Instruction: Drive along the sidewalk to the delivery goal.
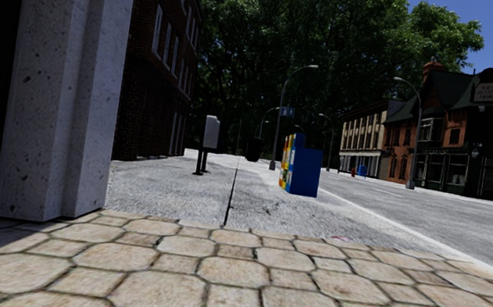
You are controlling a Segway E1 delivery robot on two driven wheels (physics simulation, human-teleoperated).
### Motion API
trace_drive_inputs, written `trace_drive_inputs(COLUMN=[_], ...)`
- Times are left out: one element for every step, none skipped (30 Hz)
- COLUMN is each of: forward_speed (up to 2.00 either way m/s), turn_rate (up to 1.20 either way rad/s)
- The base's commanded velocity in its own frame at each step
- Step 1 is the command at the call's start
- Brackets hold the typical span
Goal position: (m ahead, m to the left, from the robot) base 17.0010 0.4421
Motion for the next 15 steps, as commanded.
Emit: trace_drive_inputs(forward_speed=[2.0,2.0,2.0,2.0,2.0,2.0,2.0,2.0,2.0,2.0,2.0,2.0,2.0,2.0,2.0], turn_rate=[0.0,0.0,0.0,0.0,0.0,0.0,0.0,0.0,0.0,0.0,0.0,0.0,0.0,0.0,0.0])
